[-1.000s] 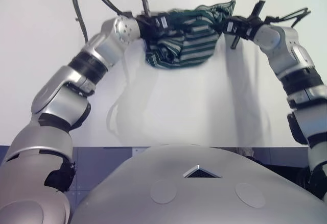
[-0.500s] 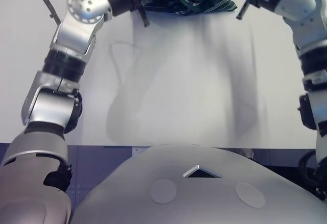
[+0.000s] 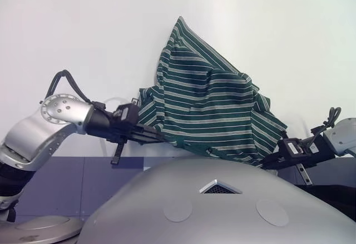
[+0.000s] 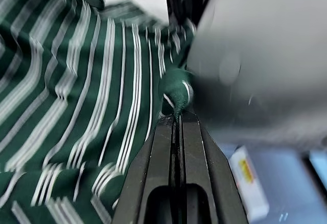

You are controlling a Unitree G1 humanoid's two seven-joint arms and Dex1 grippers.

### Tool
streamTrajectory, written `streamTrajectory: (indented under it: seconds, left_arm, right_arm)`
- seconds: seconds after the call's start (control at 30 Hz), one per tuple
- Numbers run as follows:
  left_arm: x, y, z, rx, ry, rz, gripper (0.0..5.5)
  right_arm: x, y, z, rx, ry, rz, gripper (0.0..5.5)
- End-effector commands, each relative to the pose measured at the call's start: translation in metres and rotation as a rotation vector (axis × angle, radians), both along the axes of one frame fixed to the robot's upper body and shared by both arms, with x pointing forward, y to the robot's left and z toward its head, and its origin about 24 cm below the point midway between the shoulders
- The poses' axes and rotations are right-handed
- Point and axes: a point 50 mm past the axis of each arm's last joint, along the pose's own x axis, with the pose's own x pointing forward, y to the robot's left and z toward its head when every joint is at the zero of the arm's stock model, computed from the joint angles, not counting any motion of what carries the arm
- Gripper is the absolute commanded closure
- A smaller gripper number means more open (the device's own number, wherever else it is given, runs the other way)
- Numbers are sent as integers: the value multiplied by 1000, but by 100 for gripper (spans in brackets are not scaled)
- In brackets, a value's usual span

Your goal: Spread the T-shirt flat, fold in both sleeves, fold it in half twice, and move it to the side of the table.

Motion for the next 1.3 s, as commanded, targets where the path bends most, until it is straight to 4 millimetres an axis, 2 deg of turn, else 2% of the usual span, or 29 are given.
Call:
streamTrajectory:
  seconds: [0.03, 0.1, 0.17, 0.23, 0.3, 0.37, 0.4, 0.47, 0.5, 0.53, 0.6, 0.67, 0.73, 0.83, 0.9, 0.97, 1.03, 1.1, 1.17, 1.23, 1.3]
  left_arm:
    - [13, 4, -8, 50, -127, 64, 550]
    - [30, -3, -6, 13, -225, 148, 550]
    - [37, -7, -6, 9, -265, 173, 550]
    - [62, -25, -20, 51, -359, 265, 550]
    - [83, -43, -31, 99, -427, 309, 550]
    - [107, -50, -43, 182, -488, 352, 550]
    - [126, -51, -50, 239, -533, 392, 550]
    - [172, -54, -52, 325, -631, 512, 550]
    - [198, -55, -42, 353, -703, 593, 550]
    - [224, -53, -25, 366, -791, 698, 550]
    - [259, -50, 16, 338, -947, 878, 550]
    - [274, -46, 57, 230, -1101, 1006, 550]
    - [274, -44, 76, 125, -1203, 1022, 550]
    - [243, -57, 62, -130, -1186, 788, 550]
    - [209, -66, 52, -264, -1111, 598, 550]
    - [170, -68, 44, -328, -977, 415, 550]
    - [134, -52, 40, -311, -835, 281, 550]
    - [109, -25, 43, -244, -725, 226, 550]
    - [86, -5, 42, -164, -603, 190, 550]
    - [62, 3, 31, -93, -468, 153, 550]
    - [46, -3, 15, -64, -380, 120, 550]
  right_arm:
    - [20, 9, 7, 36, -111, -81, 549]
    - [43, 13, -1, -2, -263, -171, 549]
    - [54, 15, -6, -37, -330, -195, 549]
    - [81, 16, -38, -184, -459, -325, 549]
    - [106, 24, -67, -312, -576, -351, 549]
    - [146, 34, -85, -399, -722, -401, 549]
    - [175, 42, -87, -435, -824, -466, 549]
    - [234, 58, -66, -491, -1064, -618, 549]
    - [258, 64, -47, -508, -1189, -698, 549]
    - [278, 69, -24, -505, -1301, -783, 549]
    - [300, 76, 15, -458, -1465, -899, 549]
    - [309, 76, 43, -395, -1632, -878, 549]
    - [308, 76, 51, -323, -1711, -774, 549]
    - [271, 91, 48, 78, -1624, -470, 549]
    - [238, 86, 55, 218, -1541, -283, 549]
    - [187, 72, 65, 311, -1289, -135, 549]
    - [137, 47, 71, 266, -991, -13, 549]
    - [109, 17, 73, 129, -791, 24, 549]
    - [82, -3, 62, 47, -572, 7, 549]
    - [49, -5, 39, 32, -360, -13, 549]
    - [25, 4, 19, 26, -270, -7, 549]
